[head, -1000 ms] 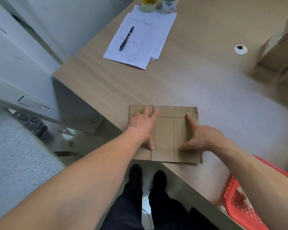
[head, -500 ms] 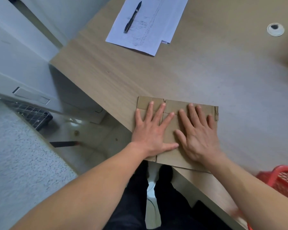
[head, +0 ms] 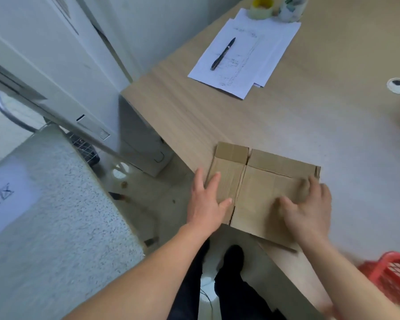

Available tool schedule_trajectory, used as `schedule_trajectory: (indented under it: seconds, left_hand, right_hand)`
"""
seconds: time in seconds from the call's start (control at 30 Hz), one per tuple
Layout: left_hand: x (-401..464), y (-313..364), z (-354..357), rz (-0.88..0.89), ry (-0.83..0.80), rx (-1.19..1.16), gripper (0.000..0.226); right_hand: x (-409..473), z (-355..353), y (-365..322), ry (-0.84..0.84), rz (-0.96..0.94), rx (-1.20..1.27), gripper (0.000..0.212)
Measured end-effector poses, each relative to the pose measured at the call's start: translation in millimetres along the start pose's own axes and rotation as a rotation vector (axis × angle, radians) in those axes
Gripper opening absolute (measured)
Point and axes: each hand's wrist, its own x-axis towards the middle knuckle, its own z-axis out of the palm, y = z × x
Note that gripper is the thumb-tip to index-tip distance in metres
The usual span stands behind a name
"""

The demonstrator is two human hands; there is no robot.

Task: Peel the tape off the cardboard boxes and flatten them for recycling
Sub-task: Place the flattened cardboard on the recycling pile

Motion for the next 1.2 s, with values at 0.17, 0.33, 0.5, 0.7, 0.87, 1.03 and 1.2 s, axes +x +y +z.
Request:
schedule_trajectory:
  seconds: [0.17, 0.33, 0.5, 0.7, 0.87, 1.03, 1.2]
  left_hand:
    - [-21.5, -18.1, -16.7, -0.124, 0.006, -0.182, 0.075]
    - [-49.0, -56.8, -59.2, -0.114, 0.093, -0.198, 0.080]
    - [-89.4, -126.8, -123.7, -0.152, 0.293, -0.279, 0.090]
    - [-168.2, -280.4, -216.1, -0.289, 0.475, -0.367, 0.096]
    - [-258.0, -419.4, -287.8, -0.468, 0.615, -0.423, 0.093]
    - [-315.8, -535.8, -339.7, -0.639, 0.717, -0.406, 0.092]
    - [-315.7, -636.3, -377.4, -0.757, 0.684, -0.329, 0.100]
  right_hand:
    - [-17.9, -4.8, -20.3, -0.042, 0.220, 0.227, 0.078]
    - [-52.6, 1.3, -70.6, -0.092, 0.034, 0.200, 0.078]
    - [-110.2, 38.7, -152.0, -0.149, -0.228, 0.134, 0.072]
    - [-242.5, 130.4, -244.4, -0.335, -0.496, 0.068, 0.083]
    - [-378.9, 225.8, -317.3, -0.524, -0.630, -0.008, 0.085]
    - [-481.4, 325.8, -380.9, -0.673, -0.872, -0.207, 0.086]
    - [-534.7, 416.0, -427.5, -0.736, -0.964, -0.263, 0.088]
